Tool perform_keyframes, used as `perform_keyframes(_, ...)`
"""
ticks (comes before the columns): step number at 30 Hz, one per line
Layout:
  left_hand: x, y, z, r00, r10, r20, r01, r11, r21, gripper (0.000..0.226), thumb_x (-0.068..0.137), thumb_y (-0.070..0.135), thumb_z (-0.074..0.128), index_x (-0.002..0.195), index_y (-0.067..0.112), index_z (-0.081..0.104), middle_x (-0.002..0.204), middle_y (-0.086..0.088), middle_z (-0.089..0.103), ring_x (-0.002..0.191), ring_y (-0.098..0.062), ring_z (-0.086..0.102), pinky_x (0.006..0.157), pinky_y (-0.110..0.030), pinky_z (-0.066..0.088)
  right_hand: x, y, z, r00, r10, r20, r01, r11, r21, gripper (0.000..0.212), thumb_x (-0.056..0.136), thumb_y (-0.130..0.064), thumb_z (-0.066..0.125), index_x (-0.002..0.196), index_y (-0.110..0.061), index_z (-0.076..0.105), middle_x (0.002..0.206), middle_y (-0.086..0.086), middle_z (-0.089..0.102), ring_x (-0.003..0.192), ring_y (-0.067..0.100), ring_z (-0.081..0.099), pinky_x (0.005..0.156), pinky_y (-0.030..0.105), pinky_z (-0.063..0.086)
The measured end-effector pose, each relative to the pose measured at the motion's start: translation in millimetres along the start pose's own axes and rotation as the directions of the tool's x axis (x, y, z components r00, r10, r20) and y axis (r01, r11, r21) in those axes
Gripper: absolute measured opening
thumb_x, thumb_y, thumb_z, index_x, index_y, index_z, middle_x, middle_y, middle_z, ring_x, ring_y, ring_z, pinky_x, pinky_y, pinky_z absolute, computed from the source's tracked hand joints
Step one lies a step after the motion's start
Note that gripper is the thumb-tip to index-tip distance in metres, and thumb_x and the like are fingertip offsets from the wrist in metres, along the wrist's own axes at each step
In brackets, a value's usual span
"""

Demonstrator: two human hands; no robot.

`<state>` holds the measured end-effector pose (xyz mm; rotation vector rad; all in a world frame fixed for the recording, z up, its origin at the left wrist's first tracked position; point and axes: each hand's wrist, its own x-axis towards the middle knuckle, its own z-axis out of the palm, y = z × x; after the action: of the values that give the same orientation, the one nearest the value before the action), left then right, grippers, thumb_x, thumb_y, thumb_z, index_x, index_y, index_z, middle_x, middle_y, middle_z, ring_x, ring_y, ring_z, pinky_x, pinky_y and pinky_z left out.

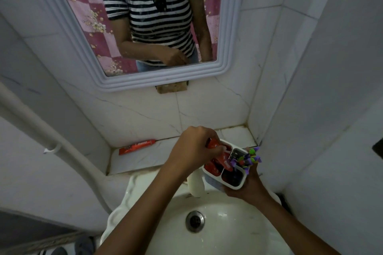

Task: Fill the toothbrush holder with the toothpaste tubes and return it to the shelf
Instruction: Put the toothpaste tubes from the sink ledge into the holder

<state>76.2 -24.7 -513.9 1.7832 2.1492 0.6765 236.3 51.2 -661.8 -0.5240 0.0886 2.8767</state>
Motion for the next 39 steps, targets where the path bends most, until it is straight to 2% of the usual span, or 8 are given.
perform_keyframes(3,3.1,3.0,19.8,0.996,-0.006,0.086,-0.001,0.997,0.077,0.027,0.079,0.042,0.069,0.096,0.02,0.072,0.089,-0.002,0.073,0.08,-0.017,0.065,0.072,-0.031,0.054,4.7,-2.8,-10.5,0.971,-0.149,-0.188,0.125,0.983,-0.132,0.098,0.049,-0.036,0.096,0.135,-0.011,0.056,0.117,0.027,0.073,0.105,0.047,0.069,0.08,0.054,0.062)
perform_keyframes(6,4.3,3.2,30.5,0.989,-0.013,0.148,0.005,0.999,0.052,0.031,0.078,0.038,0.072,0.104,0.023,0.073,0.1,-0.002,0.075,0.089,-0.018,0.067,0.075,-0.026,0.049,1.5,0.0,-5.1,0.959,-0.13,-0.254,0.076,0.975,-0.211,0.087,0.062,-0.053,0.079,0.13,-0.001,0.061,0.127,0.031,0.066,0.115,0.049,0.063,0.101,0.052,0.053)
perform_keyframes(9,5.1,-8.0,26.2,0.989,-0.031,0.142,0.051,0.989,-0.139,0.023,0.076,0.033,0.075,0.096,0.024,0.075,0.093,0.002,0.077,0.083,-0.009,0.07,0.078,-0.028,0.057,3.4,0.3,-5.3,0.976,-0.115,-0.183,0.08,0.978,-0.191,0.076,0.057,-0.049,0.084,0.111,0.003,0.073,0.119,0.03,0.07,0.107,0.05,0.068,0.085,0.057,0.06)
perform_keyframes(15,8.7,-83.8,3.9,0.978,-0.208,-0.002,0.194,0.916,-0.35,0.015,0.082,0.027,0.072,0.095,0.019,0.074,0.093,0.004,0.075,0.084,-0.006,0.069,0.08,-0.026,0.055,1.2,1.3,2.4,0.968,-0.154,-0.197,0.133,0.984,-0.12,0.088,0.09,-0.072,0.035,0.096,0.005,0.078,0.104,0.031,0.075,0.091,0.05,0.073,0.069,0.057,0.063)
perform_keyframes(19,-7.3,-178.5,-3.1,0.887,-0.405,-0.22,0.39,0.914,-0.112,0.023,0.083,0.018,0.07,0.106,0.016,0.071,0.112,-0.007,0.072,0.098,-0.021,0.067,0.083,-0.025,0.048,0.0,-1.0,8.3,0.956,-0.22,-0.193,0.196,0.971,-0.133,0.087,0.093,-0.065,0.03,0.068,0.002,0.08,0.077,0.026,0.078,0.063,0.043,0.076,0.046,0.05,0.062)
perform_keyframes(26,-39.9,-265.0,16.6,0.808,-0.587,-0.049,0.557,0.735,0.387,0.054,0.09,0.021,0.054,0.142,0.024,0.039,0.144,-0.007,0.048,0.129,-0.028,0.047,0.101,-0.036,0.041,-0.7,6.0,12.6,0.953,-0.268,-0.145,0.237,0.951,-0.2,0.068,0.067,-0.058,0.045,0.069,0.0,0.081,0.077,0.025,0.079,0.063,0.042,0.076,0.046,0.051,0.062)
perform_keyframes(35,-52.9,-278.8,37.8,0.874,-0.463,-0.145,0.482,0.796,0.367,0.05,0.076,0.015,0.071,0.123,0.005,0.057,0.124,-0.023,0.053,0.102,-0.043,0.055,0.082,-0.049,0.051,-3.4,5.1,15.0,0.911,-0.304,-0.278,0.244,0.942,-0.23,0.061,0.1,-0.055,0.028,0.095,-0.008,0.066,0.072,0.021,0.079,0.058,0.037,0.076,0.042,0.047,0.061)
perform_keyframes(39,-39.8,-285.1,27.9,0.875,-0.474,-0.102,0.469,0.773,0.427,0.059,0.082,0.02,0.063,0.138,0.016,0.044,0.136,-0.013,0.053,0.117,-0.035,0.053,0.095,-0.041,0.043,-4.1,5.1,12.8,0.889,-0.332,-0.316,0.255,0.931,-0.26,0.053,0.106,-0.047,0.023,0.098,-0.01,0.062,0.073,0.019,0.08,0.059,0.035,0.076,0.042,0.046,0.061)
